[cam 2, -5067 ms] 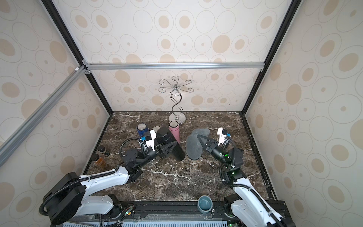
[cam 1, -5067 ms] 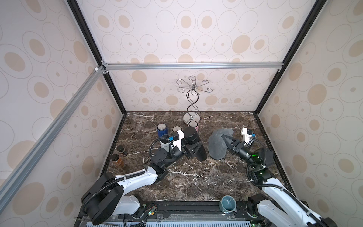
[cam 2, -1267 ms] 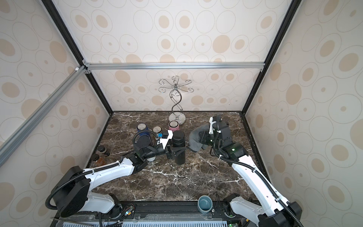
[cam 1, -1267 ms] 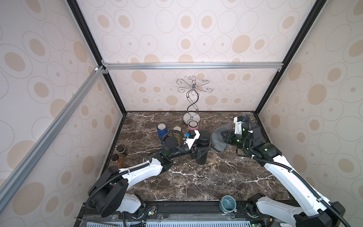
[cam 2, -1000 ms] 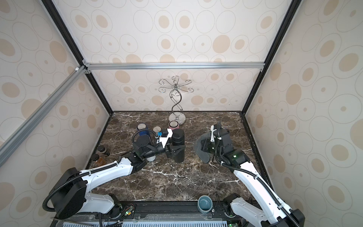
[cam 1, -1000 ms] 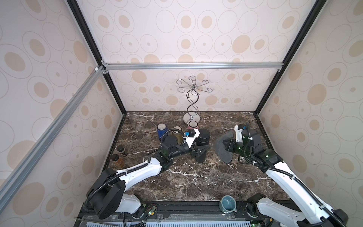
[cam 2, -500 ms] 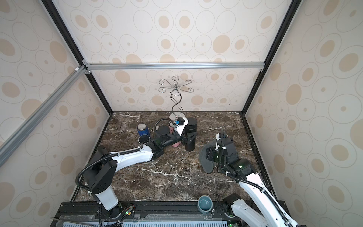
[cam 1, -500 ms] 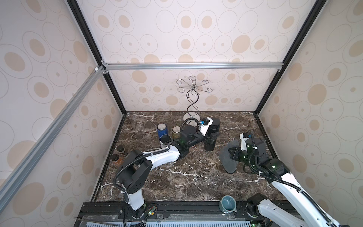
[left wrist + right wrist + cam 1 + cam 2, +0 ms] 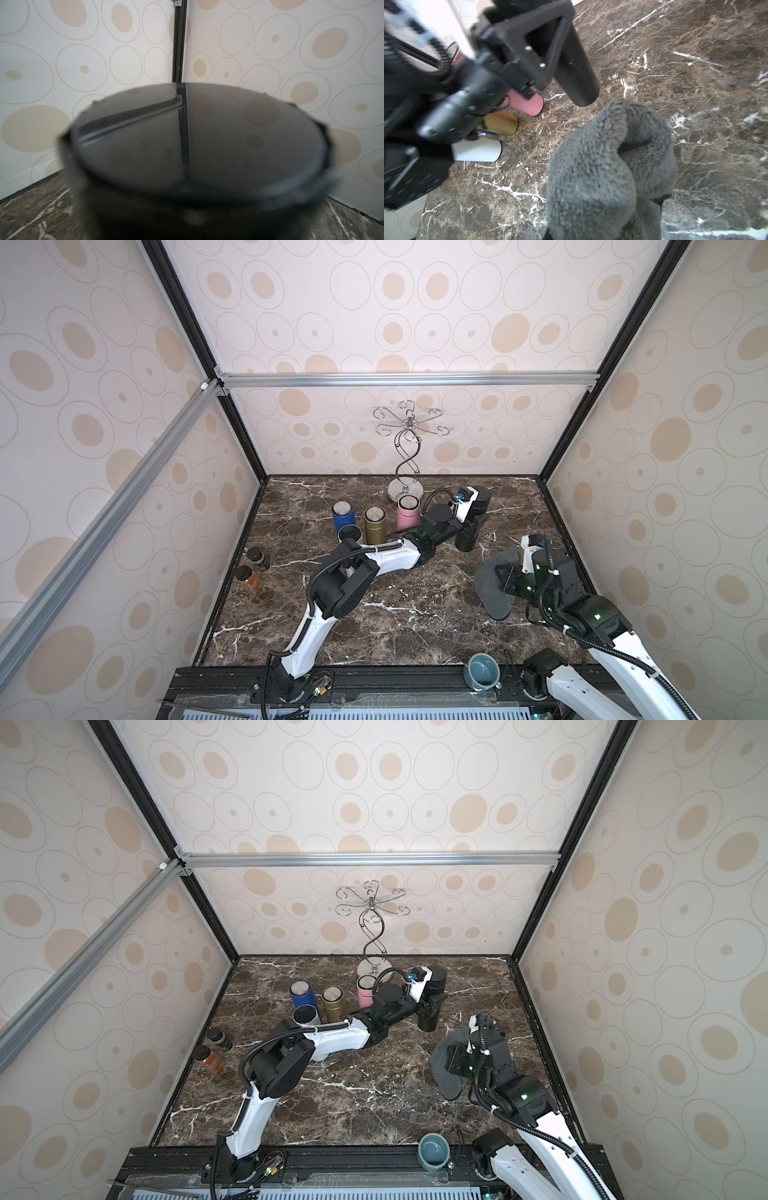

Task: Wipe the surface of the thermos
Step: Place the thermos at the center of the board.

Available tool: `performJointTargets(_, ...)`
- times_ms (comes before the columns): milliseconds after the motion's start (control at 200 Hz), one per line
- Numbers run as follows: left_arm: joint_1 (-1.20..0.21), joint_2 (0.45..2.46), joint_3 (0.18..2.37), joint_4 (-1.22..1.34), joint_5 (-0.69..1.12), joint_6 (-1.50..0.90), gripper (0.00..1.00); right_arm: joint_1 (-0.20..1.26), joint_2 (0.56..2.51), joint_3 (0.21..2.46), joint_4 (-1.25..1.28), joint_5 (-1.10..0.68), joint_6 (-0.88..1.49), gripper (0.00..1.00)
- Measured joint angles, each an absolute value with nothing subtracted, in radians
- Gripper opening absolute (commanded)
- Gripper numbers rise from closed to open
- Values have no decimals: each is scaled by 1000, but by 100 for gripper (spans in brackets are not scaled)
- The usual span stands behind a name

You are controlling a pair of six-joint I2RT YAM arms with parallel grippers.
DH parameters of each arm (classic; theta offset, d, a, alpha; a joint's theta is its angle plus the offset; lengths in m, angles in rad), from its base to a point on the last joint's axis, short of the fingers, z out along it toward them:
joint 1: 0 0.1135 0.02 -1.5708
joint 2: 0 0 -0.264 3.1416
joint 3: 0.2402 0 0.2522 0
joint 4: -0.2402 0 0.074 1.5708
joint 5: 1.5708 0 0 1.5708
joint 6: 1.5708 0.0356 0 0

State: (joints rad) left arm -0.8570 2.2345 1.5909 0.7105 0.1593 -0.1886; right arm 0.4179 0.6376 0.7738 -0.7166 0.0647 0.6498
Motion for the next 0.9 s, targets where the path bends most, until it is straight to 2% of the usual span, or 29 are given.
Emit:
performJointTargets(380,-866,2534,1948,692,70,-197,0,418,559,769,-781,102,650,0)
performJointTargets(900,-854,2723,2333,580,-93,-178,0,418,561,760,-793,105,645,0)
